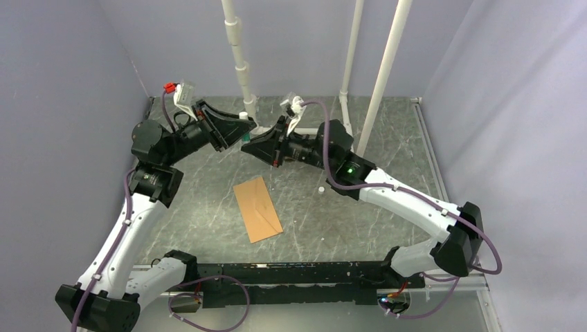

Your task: Place the letter into the envelope and seal it

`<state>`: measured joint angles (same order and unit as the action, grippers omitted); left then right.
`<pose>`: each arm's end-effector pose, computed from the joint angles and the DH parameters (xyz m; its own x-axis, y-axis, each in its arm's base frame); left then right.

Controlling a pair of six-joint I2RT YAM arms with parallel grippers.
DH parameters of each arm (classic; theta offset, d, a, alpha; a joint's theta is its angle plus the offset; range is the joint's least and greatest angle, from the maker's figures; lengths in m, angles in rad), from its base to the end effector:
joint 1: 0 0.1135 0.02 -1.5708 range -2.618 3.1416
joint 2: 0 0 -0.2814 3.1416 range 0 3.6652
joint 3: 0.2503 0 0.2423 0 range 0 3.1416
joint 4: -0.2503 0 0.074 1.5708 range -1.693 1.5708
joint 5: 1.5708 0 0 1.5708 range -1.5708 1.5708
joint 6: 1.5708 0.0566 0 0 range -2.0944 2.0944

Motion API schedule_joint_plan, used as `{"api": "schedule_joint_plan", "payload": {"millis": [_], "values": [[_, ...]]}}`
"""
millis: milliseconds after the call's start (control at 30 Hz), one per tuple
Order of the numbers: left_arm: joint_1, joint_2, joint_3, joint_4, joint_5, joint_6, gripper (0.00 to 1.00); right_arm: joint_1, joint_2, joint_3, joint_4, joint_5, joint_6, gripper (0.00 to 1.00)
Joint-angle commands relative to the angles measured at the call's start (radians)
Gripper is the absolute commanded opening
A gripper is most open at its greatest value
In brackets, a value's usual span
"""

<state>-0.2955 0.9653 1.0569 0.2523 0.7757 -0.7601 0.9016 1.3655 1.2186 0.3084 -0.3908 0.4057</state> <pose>0.1758 -0.0949 0.4647 -0.3440 -0.4095 -0.8450 0.8300 0.2882 -0.4775 0.1868 0.2709 0.4343 -0.2866 0.2259 -0.9310 -0.9200 0.2063 0.3333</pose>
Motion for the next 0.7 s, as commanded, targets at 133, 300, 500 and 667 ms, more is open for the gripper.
{"api": "schedule_joint_plan", "payload": {"millis": [133,300,500,667], "values": [[-0.027,-0.048,-0.025,-0.200,-0.186,0.172,0.02,0.034,0.080,0.079,-0.066,0.620,-0.484,0.00],[-0.027,-0.035,-0.021,-0.215,-0.127,0.186,0.02,0.007,0.016,0.048,-0.185,0.333,-0.361,0.38],[-0.027,-0.025,0.000,-0.135,0.112,0.123,0.02,-0.017,-0.129,-0.128,-0.060,0.014,-0.032,0.67],[-0.027,-0.020,-0.020,0.156,0.313,-0.110,0.02,-0.016,-0.158,-0.269,0.291,-0.125,0.215,0.68]]}}
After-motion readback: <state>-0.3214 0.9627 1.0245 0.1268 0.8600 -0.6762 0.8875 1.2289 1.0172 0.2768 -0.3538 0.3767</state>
